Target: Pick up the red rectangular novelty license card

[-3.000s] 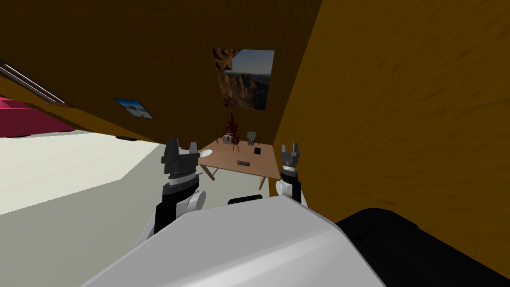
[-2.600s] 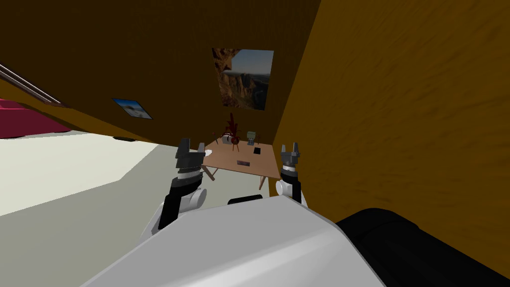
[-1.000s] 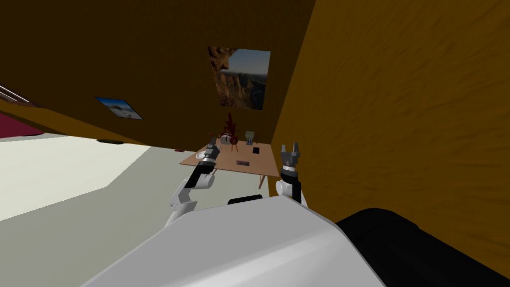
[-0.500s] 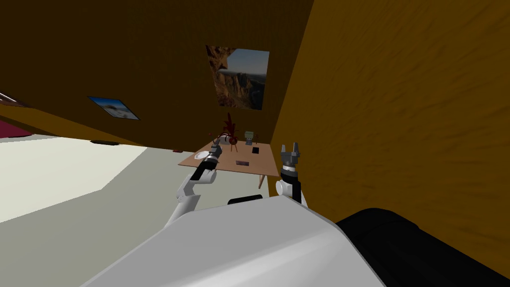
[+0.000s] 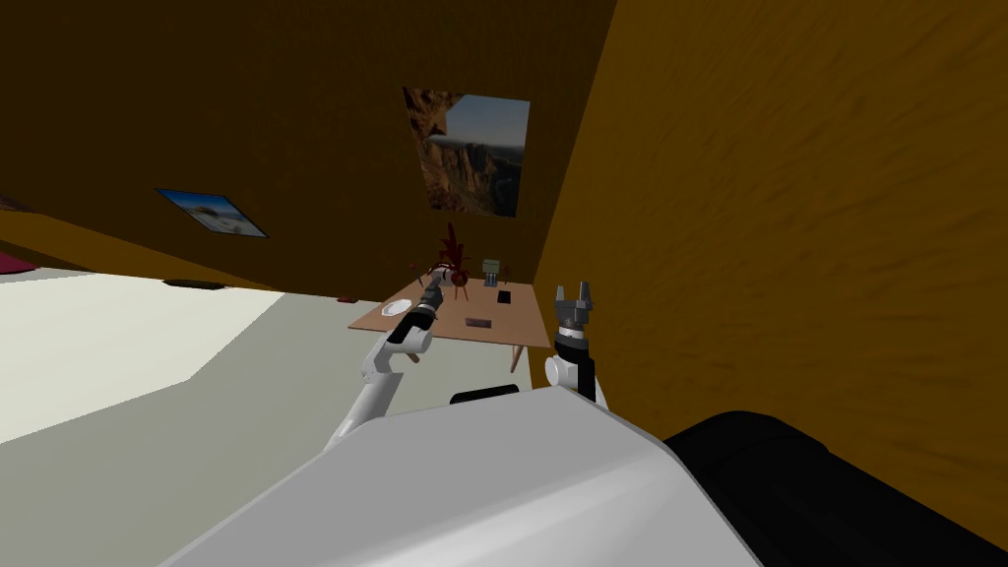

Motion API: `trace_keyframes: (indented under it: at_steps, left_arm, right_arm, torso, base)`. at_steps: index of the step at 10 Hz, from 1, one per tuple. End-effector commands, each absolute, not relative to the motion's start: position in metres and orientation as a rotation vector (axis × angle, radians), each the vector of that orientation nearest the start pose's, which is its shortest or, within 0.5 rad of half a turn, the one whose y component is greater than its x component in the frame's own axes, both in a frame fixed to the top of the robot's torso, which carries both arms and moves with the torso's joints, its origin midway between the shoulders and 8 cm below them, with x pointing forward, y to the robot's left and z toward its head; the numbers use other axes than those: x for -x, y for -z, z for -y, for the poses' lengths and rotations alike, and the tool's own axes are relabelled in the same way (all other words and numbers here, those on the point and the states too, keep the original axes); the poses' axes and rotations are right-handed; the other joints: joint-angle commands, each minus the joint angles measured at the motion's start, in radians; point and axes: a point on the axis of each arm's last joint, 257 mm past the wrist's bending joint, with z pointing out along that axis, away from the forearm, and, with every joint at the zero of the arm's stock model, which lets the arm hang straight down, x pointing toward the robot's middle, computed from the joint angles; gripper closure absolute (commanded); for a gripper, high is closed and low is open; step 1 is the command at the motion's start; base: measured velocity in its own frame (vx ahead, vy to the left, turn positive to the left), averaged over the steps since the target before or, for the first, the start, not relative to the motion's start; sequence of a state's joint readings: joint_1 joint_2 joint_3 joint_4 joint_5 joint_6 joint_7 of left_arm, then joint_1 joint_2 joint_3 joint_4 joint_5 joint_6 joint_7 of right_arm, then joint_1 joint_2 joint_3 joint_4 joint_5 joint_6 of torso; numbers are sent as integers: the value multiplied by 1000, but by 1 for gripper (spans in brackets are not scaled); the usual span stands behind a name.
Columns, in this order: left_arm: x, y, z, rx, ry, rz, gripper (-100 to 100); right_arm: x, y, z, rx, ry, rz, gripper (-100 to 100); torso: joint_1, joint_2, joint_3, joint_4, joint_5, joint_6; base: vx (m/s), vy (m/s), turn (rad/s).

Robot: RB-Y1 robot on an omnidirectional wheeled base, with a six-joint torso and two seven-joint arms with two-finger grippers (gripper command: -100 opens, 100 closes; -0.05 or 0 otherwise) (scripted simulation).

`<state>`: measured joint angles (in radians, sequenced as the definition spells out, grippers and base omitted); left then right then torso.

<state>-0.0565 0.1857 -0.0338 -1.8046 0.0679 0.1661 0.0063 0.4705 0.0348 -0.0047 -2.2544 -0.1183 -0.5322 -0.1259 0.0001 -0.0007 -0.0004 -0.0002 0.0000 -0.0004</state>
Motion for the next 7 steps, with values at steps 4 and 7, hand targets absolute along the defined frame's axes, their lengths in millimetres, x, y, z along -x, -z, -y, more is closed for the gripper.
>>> trace_keyframes:
  at_steps: [4,7]
  left_arm:
    - [-581,147,-227,1103,1175,-1326,-100]
    - [-592,180,-230,1190,1112,-1409,-100]
  right_arm:
    - [-342,-28,296,-770,-1503,-440,0]
    - [-342,-28,296,-770,-1503,-440,0]
  torso:
    - [0,0,0,0,0,0]
    - [0,-1,0,0,0,0]
  base:
    - [6,2,-34]
    - [15,1,-39]
